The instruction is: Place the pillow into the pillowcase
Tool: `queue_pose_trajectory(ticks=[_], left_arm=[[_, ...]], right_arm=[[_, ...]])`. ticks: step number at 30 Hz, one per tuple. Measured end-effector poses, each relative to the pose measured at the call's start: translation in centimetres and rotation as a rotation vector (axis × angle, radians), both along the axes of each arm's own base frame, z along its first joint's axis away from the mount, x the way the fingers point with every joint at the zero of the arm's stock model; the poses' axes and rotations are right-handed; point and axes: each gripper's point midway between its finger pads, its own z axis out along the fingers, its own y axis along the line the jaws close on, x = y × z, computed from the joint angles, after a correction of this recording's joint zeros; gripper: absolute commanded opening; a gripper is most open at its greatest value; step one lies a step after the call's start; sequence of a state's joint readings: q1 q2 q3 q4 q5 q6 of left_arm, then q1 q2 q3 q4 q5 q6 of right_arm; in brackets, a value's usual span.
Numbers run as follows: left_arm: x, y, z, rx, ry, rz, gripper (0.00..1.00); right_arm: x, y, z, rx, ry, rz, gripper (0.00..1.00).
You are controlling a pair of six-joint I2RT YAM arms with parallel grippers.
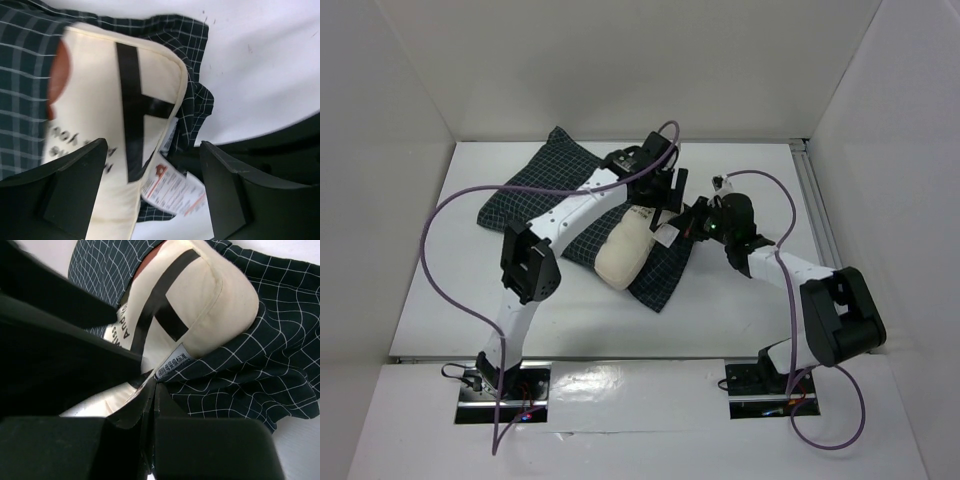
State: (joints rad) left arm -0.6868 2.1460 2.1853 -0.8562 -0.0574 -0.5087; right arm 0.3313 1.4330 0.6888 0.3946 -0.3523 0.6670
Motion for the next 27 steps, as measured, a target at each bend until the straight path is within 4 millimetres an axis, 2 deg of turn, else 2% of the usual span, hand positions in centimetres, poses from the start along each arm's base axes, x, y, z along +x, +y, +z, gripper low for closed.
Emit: queue_pose_trajectory(ticks=[4,6,7,9,10,17,21,27], left_arm=[[0.3,-1.2,-3.1,0.036,0.025,-0.013,0.86],[0.6,-1.3,-4.2,0.054,0.032,-0.008,0.76],[0.6,-1.2,-4.8,0.064,0.038,-0.007,0.54],[0.8,-1.0,-5.6,0.085,0.043,0.008,0.23],[0.9,-0.9,-5.9,0.088,0.048,0.01,0.0],[0.8,0.2,-8.4,0.082,0.107,0.036,0.0],[-0.6,1.1,-9.7,0.079,0.124,0.016,0.0],[-3.0,2.3,-9.7,0.054,0.09,-0.068,0.0]], right_arm=[[-0.3,-0.2,-0.2,-0.012,0.011,0.001,0.0],[-0.4,-0.3,-0.6,-0.023,0.026,-0.006,0.0],[-0.4,-0.4,-0.7,-0.026,0.03,-0.009,0.0],[-0.4,-0.5,-0.7,-0.03,0.028,-0.016,0.0],[-0.4,-0.6,-0.7,-0.033,0.028,-0.018,0.0],[-0.7,-1.5,-0.7,-0.053,0.043,-0.048,0.0],[-0.9,-2.1,-1.3,-0.059,0.074,-0.058,0.0],[-0.3,-1.8,-1.1,-0.021,0.103,-0.037,0.0]])
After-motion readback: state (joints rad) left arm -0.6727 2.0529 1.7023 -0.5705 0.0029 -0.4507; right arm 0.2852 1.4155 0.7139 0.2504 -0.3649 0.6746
